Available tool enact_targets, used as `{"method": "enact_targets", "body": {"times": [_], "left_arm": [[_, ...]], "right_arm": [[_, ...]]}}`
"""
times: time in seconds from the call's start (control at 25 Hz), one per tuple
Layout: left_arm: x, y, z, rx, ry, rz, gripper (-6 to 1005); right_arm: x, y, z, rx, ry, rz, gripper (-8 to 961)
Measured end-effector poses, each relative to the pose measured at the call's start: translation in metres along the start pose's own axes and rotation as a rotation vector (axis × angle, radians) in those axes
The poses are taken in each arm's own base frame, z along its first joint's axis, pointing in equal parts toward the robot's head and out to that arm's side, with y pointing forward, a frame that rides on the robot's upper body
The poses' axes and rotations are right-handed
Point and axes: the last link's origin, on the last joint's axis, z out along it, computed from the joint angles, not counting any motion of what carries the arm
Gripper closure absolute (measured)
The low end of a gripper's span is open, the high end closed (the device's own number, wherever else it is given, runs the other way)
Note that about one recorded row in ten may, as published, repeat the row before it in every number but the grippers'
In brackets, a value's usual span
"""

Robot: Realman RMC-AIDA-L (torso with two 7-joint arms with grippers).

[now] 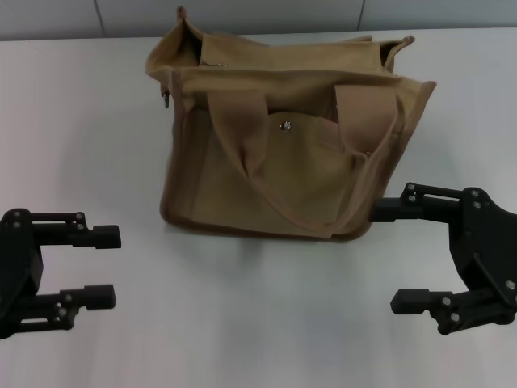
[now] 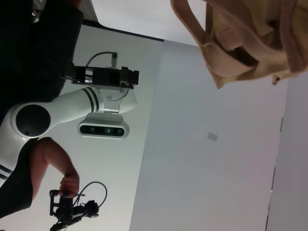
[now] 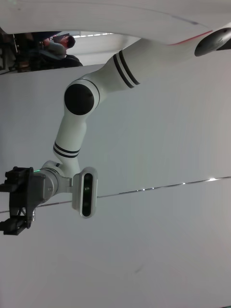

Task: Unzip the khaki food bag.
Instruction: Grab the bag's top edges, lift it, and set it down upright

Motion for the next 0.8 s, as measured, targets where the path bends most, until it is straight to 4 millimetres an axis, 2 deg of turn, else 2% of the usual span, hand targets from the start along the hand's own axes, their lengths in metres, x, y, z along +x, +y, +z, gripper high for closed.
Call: {"method": "enact_targets", "body": {"times": [0.04,0.52,0.8], "left_arm": [[0.0,0.0,0.001,-0.001,0.001,-0.002,436],[-0.006,0.004,0.007,-0.005,0.014,-0.015,175],[-0.005,-0.004,0.011,0.071,0.056,0.002,176]], "right_arm": [[0.0,0.0,0.0,0.0,0.0,0.0,110],[0.003,-0.004,0.002,0.025,0.011,0.006,110],[0.005,-0.007,0.005,0.045,0.006,0.006,110]]}}
